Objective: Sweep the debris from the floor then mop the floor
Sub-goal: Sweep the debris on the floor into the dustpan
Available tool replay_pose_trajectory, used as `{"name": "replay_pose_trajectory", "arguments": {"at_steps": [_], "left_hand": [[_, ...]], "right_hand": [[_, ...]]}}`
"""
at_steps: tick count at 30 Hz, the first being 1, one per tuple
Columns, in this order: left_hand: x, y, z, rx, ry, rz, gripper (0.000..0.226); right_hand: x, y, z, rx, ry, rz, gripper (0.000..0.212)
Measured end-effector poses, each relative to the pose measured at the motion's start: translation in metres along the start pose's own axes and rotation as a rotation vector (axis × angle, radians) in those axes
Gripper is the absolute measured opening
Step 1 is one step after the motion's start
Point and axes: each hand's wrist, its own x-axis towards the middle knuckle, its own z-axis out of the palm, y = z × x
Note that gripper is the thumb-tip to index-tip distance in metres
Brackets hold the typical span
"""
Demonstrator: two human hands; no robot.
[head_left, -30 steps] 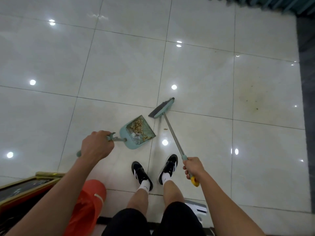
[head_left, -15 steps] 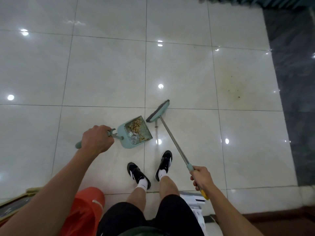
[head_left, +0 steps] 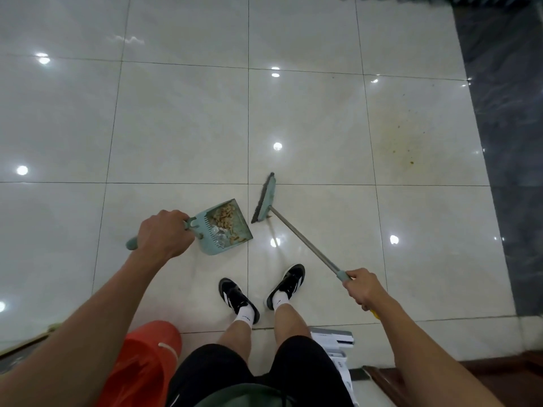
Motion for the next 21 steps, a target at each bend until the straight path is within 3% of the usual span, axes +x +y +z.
{"name": "replay_pose_trajectory", "arguments": {"at_steps": [3, 12, 21], "left_hand": [[0.0, 0.009, -0.001, 0.003, 0.006, 0.002, 0.027], [0.01, 0.05, -0.007, 0.014, 0.012, 0.005, 0.024], [0.028, 0.085, -0.01, 0.028, -0.01, 0.007, 0.024]], "right_hand": [[0.0, 0.008, -0.016, -0.026, 0.008, 0.013, 0.039], [0.0, 0.034, -0.05, 0.206, 0.023, -0.009, 0.033], [0.019, 0.022, -0.064, -0.273, 0.177, -0.213, 0.041]]}}
